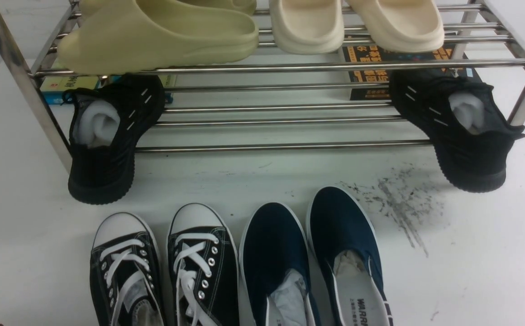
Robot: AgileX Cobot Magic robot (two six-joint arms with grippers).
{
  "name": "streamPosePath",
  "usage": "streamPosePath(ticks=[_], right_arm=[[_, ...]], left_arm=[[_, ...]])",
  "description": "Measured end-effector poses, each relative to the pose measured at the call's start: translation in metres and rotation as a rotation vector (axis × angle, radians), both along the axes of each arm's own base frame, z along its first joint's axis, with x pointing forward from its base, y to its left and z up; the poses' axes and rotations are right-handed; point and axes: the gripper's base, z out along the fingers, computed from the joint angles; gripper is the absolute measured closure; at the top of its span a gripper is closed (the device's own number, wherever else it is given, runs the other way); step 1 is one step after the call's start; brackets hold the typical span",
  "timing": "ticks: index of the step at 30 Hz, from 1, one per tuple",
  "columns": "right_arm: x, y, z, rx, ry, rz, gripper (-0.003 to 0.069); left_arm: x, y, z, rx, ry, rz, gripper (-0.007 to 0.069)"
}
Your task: Take the shoes off the shelf with your hand on the white table.
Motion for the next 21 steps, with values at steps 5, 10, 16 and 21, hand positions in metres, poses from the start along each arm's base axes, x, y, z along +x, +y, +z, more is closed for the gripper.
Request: streamPosePath(ticks=[5,10,16,21], right_arm=[[0.0000,0.0000,0.0000,0.000,0.000,0.000,0.0419],[0.0000,0.0000,0.0000,0.000,0.000,0.000,0.0419],[0.0000,0.0000,0.0000,0.000,0.000,0.000,0.0419],[0.0000,0.0000,0.0000,0.000,0.000,0.000,0.0419]], left_arm=[[0.0000,0.0000,0.0000,0.000,0.000,0.000,0.0553],[0.0000,0.0000,0.0001,0.000,-0.001,0.000,0.0549],[0.0000,0.0000,0.0001,0.000,-0.001,0.000,0.0539],[0.0000,0.0000,0.0001,0.000,-0.001,0.000,0.0539]])
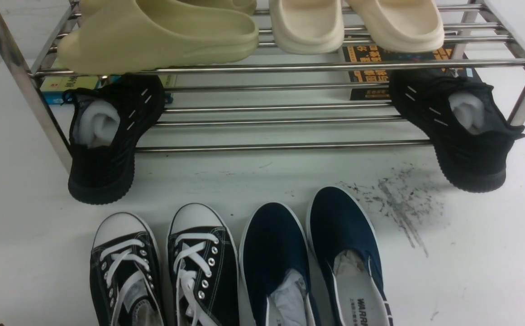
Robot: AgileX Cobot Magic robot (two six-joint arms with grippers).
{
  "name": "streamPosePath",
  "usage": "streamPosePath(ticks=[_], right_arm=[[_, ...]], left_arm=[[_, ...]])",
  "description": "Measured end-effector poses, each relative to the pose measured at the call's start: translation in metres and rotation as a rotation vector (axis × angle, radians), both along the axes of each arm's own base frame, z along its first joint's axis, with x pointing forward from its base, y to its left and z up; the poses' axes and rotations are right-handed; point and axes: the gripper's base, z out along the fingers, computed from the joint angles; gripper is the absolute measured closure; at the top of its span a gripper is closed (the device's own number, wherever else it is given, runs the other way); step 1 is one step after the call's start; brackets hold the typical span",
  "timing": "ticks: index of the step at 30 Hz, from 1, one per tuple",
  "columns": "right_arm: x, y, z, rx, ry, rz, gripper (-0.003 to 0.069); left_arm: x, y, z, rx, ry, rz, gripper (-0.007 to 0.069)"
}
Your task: Take the shoes off the shelf with your hand on the white table.
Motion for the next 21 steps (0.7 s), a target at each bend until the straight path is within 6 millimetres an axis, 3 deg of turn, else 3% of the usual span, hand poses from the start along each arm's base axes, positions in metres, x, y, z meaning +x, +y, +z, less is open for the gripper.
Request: streamPosePath(ticks=[21], right_arm=[[0.0000,0.0000,0.0000,0.000,0.000,0.000,0.0419]], left_arm=[[0.0000,0.0000,0.0000,0.000,0.000,0.000,0.0525]])
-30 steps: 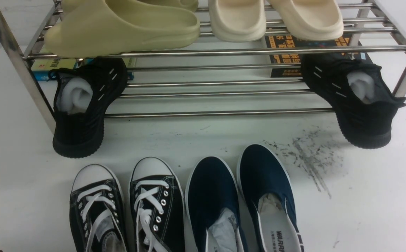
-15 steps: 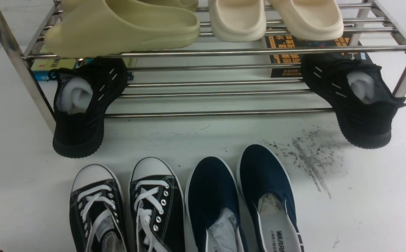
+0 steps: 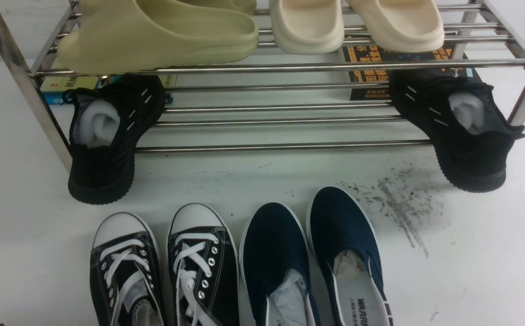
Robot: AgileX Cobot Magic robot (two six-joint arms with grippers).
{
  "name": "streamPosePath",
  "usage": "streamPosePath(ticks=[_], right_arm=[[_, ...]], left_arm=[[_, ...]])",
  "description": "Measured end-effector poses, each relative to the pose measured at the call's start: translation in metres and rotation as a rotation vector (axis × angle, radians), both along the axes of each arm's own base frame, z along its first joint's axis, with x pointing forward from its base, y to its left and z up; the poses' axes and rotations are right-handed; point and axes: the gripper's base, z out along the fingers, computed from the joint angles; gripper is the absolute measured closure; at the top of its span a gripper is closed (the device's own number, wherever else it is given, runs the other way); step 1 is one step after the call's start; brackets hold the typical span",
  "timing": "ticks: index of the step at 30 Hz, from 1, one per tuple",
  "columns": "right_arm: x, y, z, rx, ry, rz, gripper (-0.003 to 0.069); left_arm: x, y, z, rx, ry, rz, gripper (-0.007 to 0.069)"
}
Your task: Take the shoes off the shelf with your hand on the white table.
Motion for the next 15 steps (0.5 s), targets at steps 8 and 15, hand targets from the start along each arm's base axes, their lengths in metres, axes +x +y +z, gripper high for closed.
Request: streamPosePath(ticks=[8,15], right_arm=[[0.0000,0.0000,0.0000,0.000,0.000,0.000,0.0419],[0.0000,0.0000,0.0000,0.000,0.000,0.000,0.0419]], left_arm=[[0.0000,0.0000,0.0000,0.000,0.000,0.000,0.0518],[0.0000,0.0000,0.0000,0.000,0.000,0.000,0.0511]])
